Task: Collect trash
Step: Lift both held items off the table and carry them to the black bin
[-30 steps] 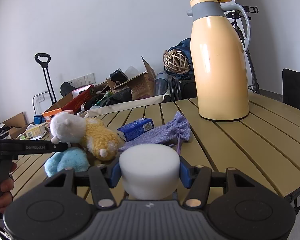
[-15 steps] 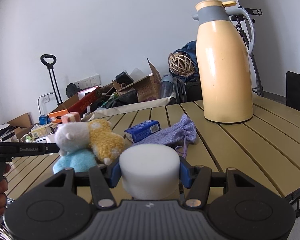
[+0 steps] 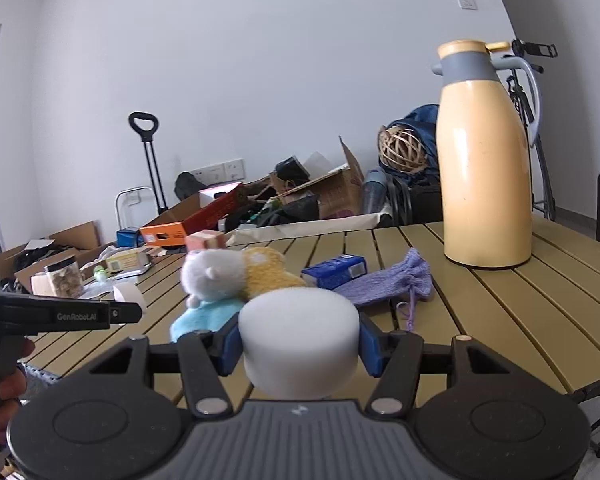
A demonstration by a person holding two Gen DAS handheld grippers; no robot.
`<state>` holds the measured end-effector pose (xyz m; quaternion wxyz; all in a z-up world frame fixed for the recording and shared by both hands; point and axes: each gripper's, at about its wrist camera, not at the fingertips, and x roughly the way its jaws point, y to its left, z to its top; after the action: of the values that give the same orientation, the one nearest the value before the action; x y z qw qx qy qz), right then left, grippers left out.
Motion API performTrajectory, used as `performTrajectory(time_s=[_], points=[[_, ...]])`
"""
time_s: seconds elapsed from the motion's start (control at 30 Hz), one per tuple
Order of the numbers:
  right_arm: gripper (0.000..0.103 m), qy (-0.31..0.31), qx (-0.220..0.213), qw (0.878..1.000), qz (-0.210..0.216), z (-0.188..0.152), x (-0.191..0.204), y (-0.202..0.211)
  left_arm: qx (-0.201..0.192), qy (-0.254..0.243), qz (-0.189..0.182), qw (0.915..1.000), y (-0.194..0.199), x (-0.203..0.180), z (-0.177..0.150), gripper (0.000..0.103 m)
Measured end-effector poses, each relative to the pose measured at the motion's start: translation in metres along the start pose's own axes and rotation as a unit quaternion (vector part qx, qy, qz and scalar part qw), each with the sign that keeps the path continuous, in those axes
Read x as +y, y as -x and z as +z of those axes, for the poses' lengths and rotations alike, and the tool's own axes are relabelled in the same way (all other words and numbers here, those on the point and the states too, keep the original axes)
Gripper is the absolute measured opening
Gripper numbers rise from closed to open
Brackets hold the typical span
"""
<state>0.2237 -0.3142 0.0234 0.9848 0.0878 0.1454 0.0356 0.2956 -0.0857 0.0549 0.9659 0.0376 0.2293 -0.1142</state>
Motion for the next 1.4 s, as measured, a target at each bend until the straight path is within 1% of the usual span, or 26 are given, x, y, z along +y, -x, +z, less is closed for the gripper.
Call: performTrajectory(time_s=[0.2, 0.4, 0.63, 0.73, 0.93, 1.07, 1.23, 1.4], points=[[0.056, 0.018, 0.006, 1.000, 0.013, -0.007, 0.014, 0.017, -0.001, 0.011, 0.000, 0.9999, 0.032, 0.000, -0.014, 0.027], [0.056, 0.019, 0.020, 0.999, 0.030, -0.019, 0.025, 0.033, -0.001, 0.020, 0.001, 0.9998, 0.062, 0.000, -0.031, 0.027], [0.056, 0.017, 0.053, 0.997, 0.045, -0.043, 0.037, 0.047, 0.011, 0.029, -0.006, 0.9995, 0.090, 0.000, -0.057, 0.027], [0.056, 0.019, 0.070, 0.996, 0.050, -0.054, 0.043, 0.051, 0.016, 0.025, -0.009, 0.9995, 0.100, -0.003, -0.072, 0.027], [0.056, 0.022, 0.103, 0.993, 0.055, -0.073, 0.053, 0.057, 0.041, 0.025, -0.017, 0.9987, 0.109, -0.007, -0.099, 0.027], [0.056, 0.019, 0.132, 0.990, 0.055, -0.087, 0.055, 0.058, 0.066, 0.026, -0.017, 0.9974, 0.108, -0.008, -0.117, 0.027], [0.056, 0.017, 0.167, 0.985, 0.047, -0.103, 0.056, 0.057, 0.105, 0.030, -0.023, 0.9937, 0.101, -0.004, -0.140, 0.027], [0.056, 0.012, 0.203, 0.978, 0.039, -0.118, 0.053, 0.055, 0.131, 0.036, -0.021, 0.9905, 0.097, 0.000, -0.157, 0.027]])
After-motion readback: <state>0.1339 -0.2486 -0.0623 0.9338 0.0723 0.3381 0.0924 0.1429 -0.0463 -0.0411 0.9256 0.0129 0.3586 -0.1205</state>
